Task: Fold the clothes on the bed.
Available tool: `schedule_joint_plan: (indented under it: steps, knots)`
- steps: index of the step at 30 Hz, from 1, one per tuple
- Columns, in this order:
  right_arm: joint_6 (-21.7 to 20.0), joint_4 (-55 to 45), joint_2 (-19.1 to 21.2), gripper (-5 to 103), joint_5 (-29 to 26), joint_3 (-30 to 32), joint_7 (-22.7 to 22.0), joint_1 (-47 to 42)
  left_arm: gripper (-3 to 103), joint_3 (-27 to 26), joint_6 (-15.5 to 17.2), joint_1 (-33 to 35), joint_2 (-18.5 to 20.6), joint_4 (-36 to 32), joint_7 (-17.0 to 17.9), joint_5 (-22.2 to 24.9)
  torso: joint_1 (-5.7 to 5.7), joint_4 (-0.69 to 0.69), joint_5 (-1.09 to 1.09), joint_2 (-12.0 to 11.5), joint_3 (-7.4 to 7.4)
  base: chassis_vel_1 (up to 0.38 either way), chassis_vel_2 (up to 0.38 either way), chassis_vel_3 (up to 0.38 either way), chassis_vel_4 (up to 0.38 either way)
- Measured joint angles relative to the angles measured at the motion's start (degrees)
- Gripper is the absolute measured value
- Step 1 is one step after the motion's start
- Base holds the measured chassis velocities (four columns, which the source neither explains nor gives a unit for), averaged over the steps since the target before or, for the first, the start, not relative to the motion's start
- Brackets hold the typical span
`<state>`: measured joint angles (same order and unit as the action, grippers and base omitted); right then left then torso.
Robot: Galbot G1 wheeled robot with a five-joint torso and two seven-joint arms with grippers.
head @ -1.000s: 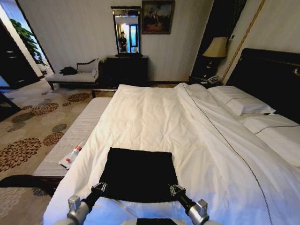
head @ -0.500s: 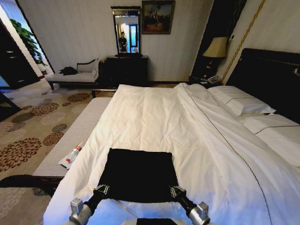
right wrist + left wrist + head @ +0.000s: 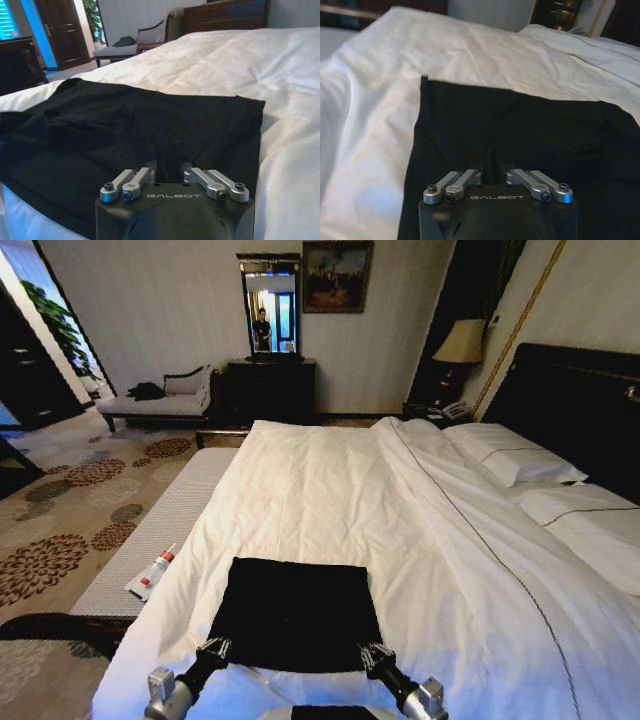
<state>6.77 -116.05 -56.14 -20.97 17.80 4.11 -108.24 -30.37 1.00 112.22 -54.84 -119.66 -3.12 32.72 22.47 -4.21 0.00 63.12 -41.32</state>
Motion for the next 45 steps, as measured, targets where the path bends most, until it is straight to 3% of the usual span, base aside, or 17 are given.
schedule_joint_plan:
  steps: [1, 5, 7, 8, 10, 11, 13, 14, 16, 17, 20, 23, 30, 33, 38, 45]
  knots:
    - [0.0, 0.0, 0.0, 22, 0.0, 0.0, 0.0, 0.0, 18, 0.0, 0.0, 0.0, 0.0, 0.0, 0.0, 0.0, 0.00, 0.00, 0.00, 0.0, 0.00, 0.000, 0.000, 0.000, 0.000]
    - [0.8, -1.2, 0.5, 44, -1.6, 1.9, 1.5, -1.8, 40, -2.2, 0.2, 1.0, -0.2, -2.5, -0.4, -1.6, 0.00, 0.01, 0.00, 0.0, 0.00, 0.000, 0.000, 0.000, 0.000]
    - [1.2, -1.6, 0.7, 44, -2.2, 2.9, 2.2, -2.7, 45, -3.4, 0.5, 1.3, 0.2, -3.1, -0.6, -1.2, 0.00, 0.02, 0.01, 0.0, 0.00, 0.000, 0.000, 0.000, 0.000]
    - [1.8, -1.9, 1.0, 49, -2.7, 4.1, 3.0, -3.7, 45, -4.8, 0.8, 1.3, 0.7, -3.7, -0.7, -0.3, 0.00, 0.01, 0.02, 0.0, 0.00, 0.000, 0.000, 0.000, 0.000]
    - [2.5, -2.8, 1.6, 60, -4.5, 6.6, 4.4, -5.5, 55, -8.1, 1.4, 0.9, 1.6, -4.3, -0.7, 2.8, 0.00, -0.01, 0.01, 0.0, 0.00, 0.000, 0.000, 0.000, 0.000]
    - [2.5, -2.8, 1.6, 60, -4.5, 6.6, 4.4, -5.5, 55, -8.1, 1.4, 0.9, 1.6, -4.3, -0.7, 2.8, 0.00, -0.01, 0.01, 0.0, 0.00, 0.000, 0.000, 0.000, 0.000]
    - [2.4, -3.7, 2.2, 71, -8.1, 9.3, 4.6, -6.4, 67, -11.0, 2.3, -0.4, 2.5, -4.2, -0.5, 7.0, 0.00, -0.01, -0.01, 0.0, 0.00, 0.000, 0.000, 0.000, 0.000]
    - [2.1, -4.0, 2.5, 71, -10.1, 10.3, 4.4, -6.2, 72, -11.8, 2.8, -1.3, 2.8, -3.9, -0.2, 8.8, 0.00, -0.01, 0.00, 0.0, 0.00, 0.000, 0.000, 0.000, 0.000]
    - [1.3, -4.1, 2.8, 82, -13.7, 11.7, 3.8, -4.8, 77, -12.2, 4.0, -3.4, 2.9, -2.9, 0.4, 11.8, 0.00, 0.00, 0.00, 0.0, 0.00, 0.000, 0.000, 0.000, 0.000]
    - [1.3, -4.1, 2.8, 82, -13.7, 11.7, 3.8, -4.8, 77, -12.2, 4.0, -3.4, 2.9, -2.9, 0.4, 11.8, 0.00, 0.00, 0.00, 0.0, 0.00, 0.000, 0.000, 0.000, 0.000]
    - [-1.3, -3.7, 2.8, 97, -18.5, 12.7, 2.6, -0.1, 93, -10.2, 6.4, -10.1, 3.1, 1.4, 1.7, 14.2, 0.01, 0.01, 0.00, 0.0, -0.01, 0.000, 0.000, 0.000, 0.000]
    - [-2.7, -3.5, 2.5, 99, -19.2, 12.1, 1.8, 1.9, 99, -8.2, 7.7, -14.7, 3.4, 4.2, 2.5, 15.4, 0.00, 0.02, -0.01, 0.0, -0.01, 0.000, 0.000, 0.000, 0.000]
    - [-4.6, -2.9, 1.2, 100, -19.0, 10.6, 0.6, 4.1, 100, -1.3, 9.3, -25.5, 4.0, 10.5, 3.5, 18.5, 0.01, -0.01, 0.00, 0.0, -0.02, 0.000, 0.000, 0.000, 0.000]
    - [-5.3, -2.3, 0.0, 100, -18.8, 9.9, 0.3, 5.0, 100, 4.0, 10.1, -32.1, 4.1, 15.3, 3.9, 19.9, 0.00, 0.00, 0.00, 0.0, -0.01, 0.000, 0.000, 0.000, 0.000]
    - [-6.3, -2.0, -1.5, 100, -18.8, 9.2, -0.6, 6.0, 100, 8.1, 10.4, -38.9, 3.7, 22.0, 3.9, 20.3, 0.01, 0.00, 0.00, 0.0, -0.01, 0.000, 0.000, 0.000, 0.000]
    - [-7.0, -1.8, -1.7, 100, -18.8, 9.0, -1.3, 6.6, 102, 10.7, 11.3, -43.8, 3.0, 25.9, 3.5, 21.4, 0.01, 0.00, 0.00, 0.0, -0.01, 0.000, 0.000, 0.000, 0.000]
